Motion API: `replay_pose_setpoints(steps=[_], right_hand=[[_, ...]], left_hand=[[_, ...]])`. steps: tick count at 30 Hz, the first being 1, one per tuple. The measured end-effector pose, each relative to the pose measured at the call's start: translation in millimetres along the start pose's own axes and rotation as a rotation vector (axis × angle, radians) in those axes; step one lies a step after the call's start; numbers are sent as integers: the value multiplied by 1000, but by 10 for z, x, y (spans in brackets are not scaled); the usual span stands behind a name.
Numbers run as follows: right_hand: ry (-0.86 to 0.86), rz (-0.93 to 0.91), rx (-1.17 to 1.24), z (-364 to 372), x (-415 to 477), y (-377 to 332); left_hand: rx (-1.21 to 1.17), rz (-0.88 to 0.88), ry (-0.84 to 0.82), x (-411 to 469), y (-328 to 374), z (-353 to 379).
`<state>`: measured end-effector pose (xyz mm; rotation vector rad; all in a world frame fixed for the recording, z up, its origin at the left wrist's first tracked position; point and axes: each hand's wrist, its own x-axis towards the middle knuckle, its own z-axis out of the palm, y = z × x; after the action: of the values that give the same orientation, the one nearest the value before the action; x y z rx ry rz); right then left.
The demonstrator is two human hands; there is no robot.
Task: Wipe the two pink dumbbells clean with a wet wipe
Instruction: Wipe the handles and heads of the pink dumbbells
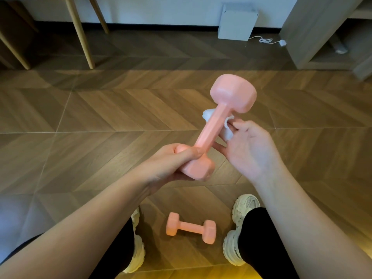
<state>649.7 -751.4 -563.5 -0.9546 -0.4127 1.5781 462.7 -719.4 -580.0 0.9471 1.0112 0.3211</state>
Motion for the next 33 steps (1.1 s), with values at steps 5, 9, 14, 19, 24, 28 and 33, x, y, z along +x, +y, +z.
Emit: replay_pose_setpoints(steps=[5, 9, 14, 19, 24, 28, 33], right_hand=[[-53, -7, 25, -58, 59, 65], [-8, 5, 26, -98, 108, 105], [-107, -2, -32, -118, 146, 162], [1, -99, -78, -96, 159, 204], [224, -117, -12, -66, 149, 261], [364, -69, 118, -31, 172, 285], [412, -107, 189, -24, 156, 196]], left_hand=[[27, 5, 3, -17, 14, -41], [-1, -5, -15, -27, 30, -34], [-24, -32, -66, -27, 41, -48], [70, -13, -56, -21, 20, -55], [552, 111, 289, 44, -55, 12], [756, 402, 486, 74, -127, 42], [28, 209, 238, 44, -72, 73]])
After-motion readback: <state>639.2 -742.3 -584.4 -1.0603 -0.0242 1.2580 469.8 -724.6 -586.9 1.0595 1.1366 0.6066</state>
